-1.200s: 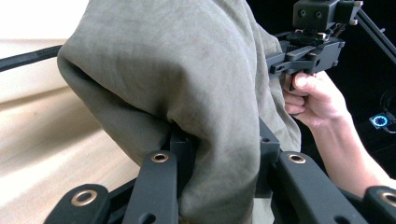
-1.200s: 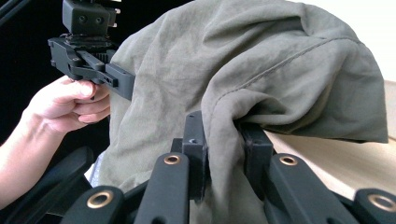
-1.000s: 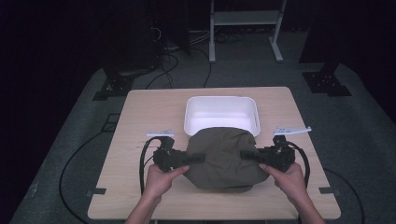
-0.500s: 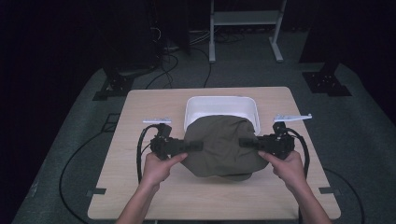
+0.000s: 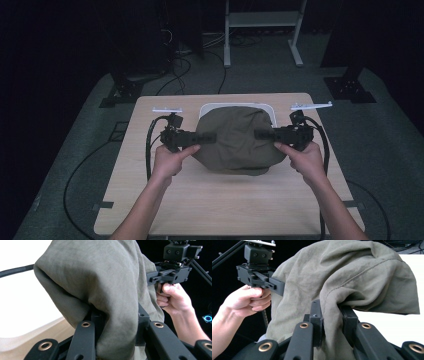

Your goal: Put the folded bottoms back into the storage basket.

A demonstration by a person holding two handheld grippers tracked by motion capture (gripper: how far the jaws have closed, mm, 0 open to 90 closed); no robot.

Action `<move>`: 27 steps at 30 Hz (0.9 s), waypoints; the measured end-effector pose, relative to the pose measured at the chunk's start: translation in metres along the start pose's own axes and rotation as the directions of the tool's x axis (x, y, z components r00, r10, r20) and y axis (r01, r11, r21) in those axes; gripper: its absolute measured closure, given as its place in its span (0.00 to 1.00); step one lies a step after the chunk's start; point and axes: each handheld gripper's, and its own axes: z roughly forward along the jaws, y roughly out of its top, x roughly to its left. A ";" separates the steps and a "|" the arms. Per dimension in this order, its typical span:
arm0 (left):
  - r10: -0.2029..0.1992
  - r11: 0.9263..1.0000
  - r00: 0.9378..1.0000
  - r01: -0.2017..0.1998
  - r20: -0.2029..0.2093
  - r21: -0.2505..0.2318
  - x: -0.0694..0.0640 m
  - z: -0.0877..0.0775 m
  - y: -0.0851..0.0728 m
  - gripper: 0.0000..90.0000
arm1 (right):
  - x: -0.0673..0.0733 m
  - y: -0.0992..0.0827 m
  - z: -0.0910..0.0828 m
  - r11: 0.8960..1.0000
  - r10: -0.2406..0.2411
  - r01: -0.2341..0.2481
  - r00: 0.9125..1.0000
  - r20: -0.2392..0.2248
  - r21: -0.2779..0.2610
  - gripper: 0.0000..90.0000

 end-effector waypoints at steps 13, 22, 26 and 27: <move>-0.017 0.999 1.000 0.016 -0.023 -0.031 0.013 0.002 0.024 0.77 | -0.009 0.028 0.009 1.000 -0.004 0.004 1.000 0.016 -0.007 0.84; -0.030 0.998 0.999 0.028 -0.036 -0.054 0.026 0.007 0.037 0.77 | -0.022 0.045 0.016 1.000 0.005 -0.005 0.999 0.038 -0.018 0.84; -0.041 0.997 0.998 0.038 -0.040 -0.066 0.034 0.010 0.042 0.77 | -0.028 0.053 0.019 1.000 0.005 -0.004 0.999 0.050 -0.020 0.84; -0.048 0.996 0.998 0.045 -0.043 -0.071 0.035 0.011 0.043 0.77 | -0.029 0.054 0.020 1.000 0.006 -0.005 0.999 0.053 -0.020 0.84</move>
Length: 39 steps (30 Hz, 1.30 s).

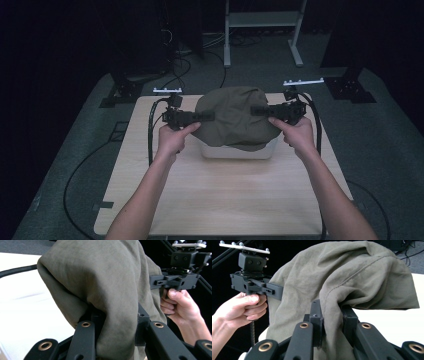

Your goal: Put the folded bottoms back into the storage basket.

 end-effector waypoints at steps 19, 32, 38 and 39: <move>-0.034 0.999 0.999 0.033 -0.038 -0.015 0.029 0.025 0.005 0.77 | -0.035 0.006 0.020 0.999 0.043 -0.043 0.998 0.038 -0.005 0.84; -0.055 0.998 0.997 0.053 -0.057 -0.021 0.043 0.035 0.003 0.77 | -0.048 0.005 0.029 0.997 0.080 -0.080 0.995 0.062 0.002 0.84; -0.086 0.996 0.995 0.084 -0.053 -0.039 0.050 0.041 -0.003 0.77 | -0.053 0.005 0.034 0.996 0.091 -0.092 0.993 0.081 0.011 0.84; -0.088 0.996 0.995 0.086 -0.055 -0.039 0.051 0.042 -0.004 0.77 | -0.055 0.004 0.035 0.995 0.097 -0.099 0.992 0.085 0.020 0.84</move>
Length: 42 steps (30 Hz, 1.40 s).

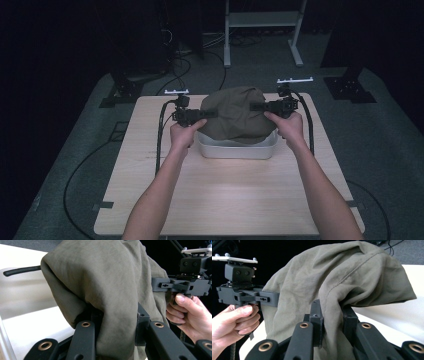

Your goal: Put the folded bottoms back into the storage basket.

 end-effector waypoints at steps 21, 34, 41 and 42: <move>-0.012 1.000 0.999 0.013 -0.048 0.019 0.011 0.016 -0.004 0.77 | -0.015 -0.007 0.010 0.999 0.036 -0.037 0.999 0.040 0.020 0.84; -0.025 0.999 0.998 0.027 -0.062 0.027 0.017 0.024 -0.009 0.77 | -0.023 -0.013 0.013 0.998 0.054 -0.056 0.997 0.047 0.033 0.84; -0.041 0.998 0.997 0.044 -0.073 0.036 0.025 0.026 -0.015 0.77 | -0.027 -0.018 0.020 0.996 0.063 -0.066 0.996 0.060 0.055 0.84; -0.042 0.998 0.996 0.045 -0.077 0.039 0.025 0.026 -0.016 0.77 | -0.028 -0.019 0.021 0.996 0.065 -0.069 0.996 0.060 0.056 0.84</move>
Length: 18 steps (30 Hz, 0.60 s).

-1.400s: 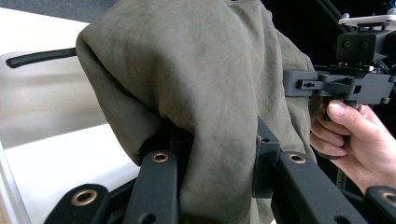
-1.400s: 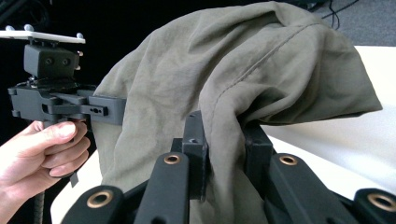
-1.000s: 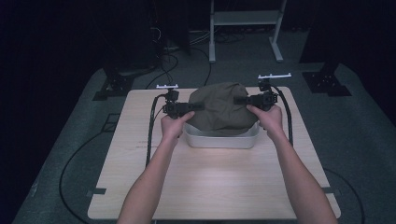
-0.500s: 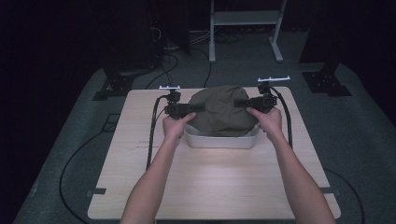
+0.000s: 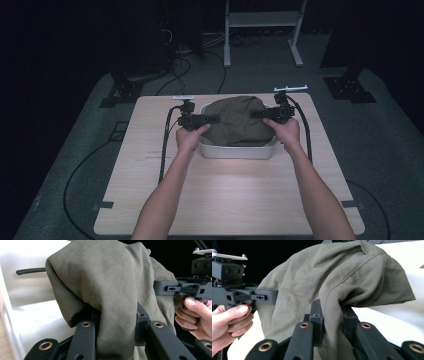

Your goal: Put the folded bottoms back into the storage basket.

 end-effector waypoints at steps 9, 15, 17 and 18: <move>0.003 1.000 0.999 -0.003 -0.034 0.020 0.004 0.007 -0.002 0.77 | -0.008 -0.005 0.011 1.000 0.020 -0.021 1.000 0.019 0.022 0.84; -0.001 0.999 0.999 0.003 -0.042 0.032 0.008 0.012 -0.004 0.77 | -0.014 -0.007 0.016 0.999 0.029 -0.030 0.999 0.031 0.036 0.84; -0.001 0.999 0.999 0.002 -0.048 0.040 0.008 0.014 -0.005 0.77 | -0.016 -0.008 0.017 0.999 0.034 -0.036 0.999 0.033 0.039 0.84; 0.004 0.999 0.999 -0.002 -0.050 0.041 0.008 0.015 -0.005 0.77 | -0.017 -0.008 0.017 0.998 0.036 -0.037 0.999 0.035 0.042 0.84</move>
